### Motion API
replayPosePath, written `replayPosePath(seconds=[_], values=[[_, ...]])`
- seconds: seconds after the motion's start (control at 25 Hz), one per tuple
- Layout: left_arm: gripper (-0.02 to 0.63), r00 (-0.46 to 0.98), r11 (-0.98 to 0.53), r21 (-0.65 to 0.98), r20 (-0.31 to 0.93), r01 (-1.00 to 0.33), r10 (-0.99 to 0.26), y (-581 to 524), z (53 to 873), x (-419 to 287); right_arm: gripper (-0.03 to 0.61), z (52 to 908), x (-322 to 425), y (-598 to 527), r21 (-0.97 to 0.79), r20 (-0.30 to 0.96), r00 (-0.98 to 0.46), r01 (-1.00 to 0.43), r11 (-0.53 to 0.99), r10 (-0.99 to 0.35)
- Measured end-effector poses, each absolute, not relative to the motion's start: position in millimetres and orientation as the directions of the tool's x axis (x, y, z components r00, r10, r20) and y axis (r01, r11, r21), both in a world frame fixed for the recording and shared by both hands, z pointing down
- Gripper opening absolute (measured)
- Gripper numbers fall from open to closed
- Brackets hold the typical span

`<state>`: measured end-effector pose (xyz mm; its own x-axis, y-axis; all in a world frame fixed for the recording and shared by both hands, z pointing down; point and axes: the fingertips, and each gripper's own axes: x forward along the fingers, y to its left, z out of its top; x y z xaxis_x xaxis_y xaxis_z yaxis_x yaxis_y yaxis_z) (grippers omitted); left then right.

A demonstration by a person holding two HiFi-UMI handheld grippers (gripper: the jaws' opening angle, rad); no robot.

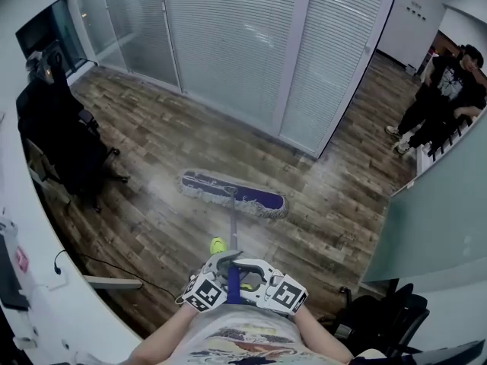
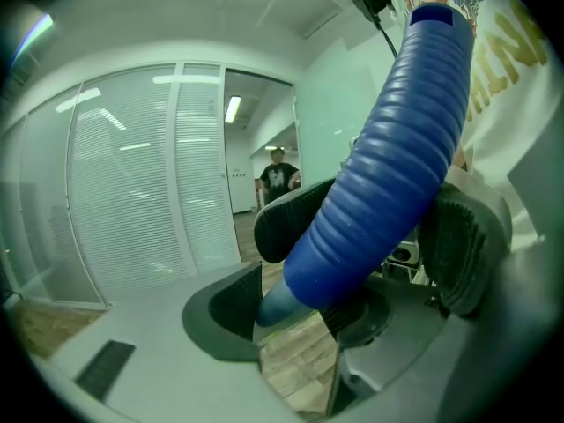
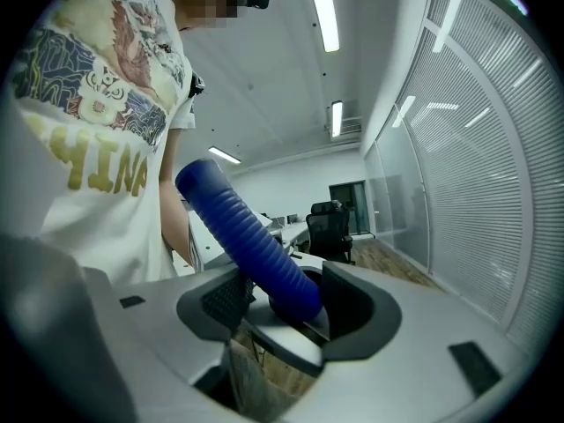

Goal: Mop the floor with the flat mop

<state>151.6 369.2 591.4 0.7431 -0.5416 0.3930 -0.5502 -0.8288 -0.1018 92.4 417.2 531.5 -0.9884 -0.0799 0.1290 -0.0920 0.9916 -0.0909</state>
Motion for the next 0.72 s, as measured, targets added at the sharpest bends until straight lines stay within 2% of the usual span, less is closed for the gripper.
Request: replayPosePath(seconds=[0.36,0.72], values=[[0.140,0.720,-0.807,-0.148,0.382,-0.571,-0.580,328,587,131,0.227,530,76,379,-0.037,0.104,-0.995,0.004,0.999,0.008],[0.137,0.696,-0.801,-0.179,0.411,-0.571,-0.588,221,607,97,0.236,551,41,275,-0.090,0.137,-0.988,0.054,0.995,0.066]])
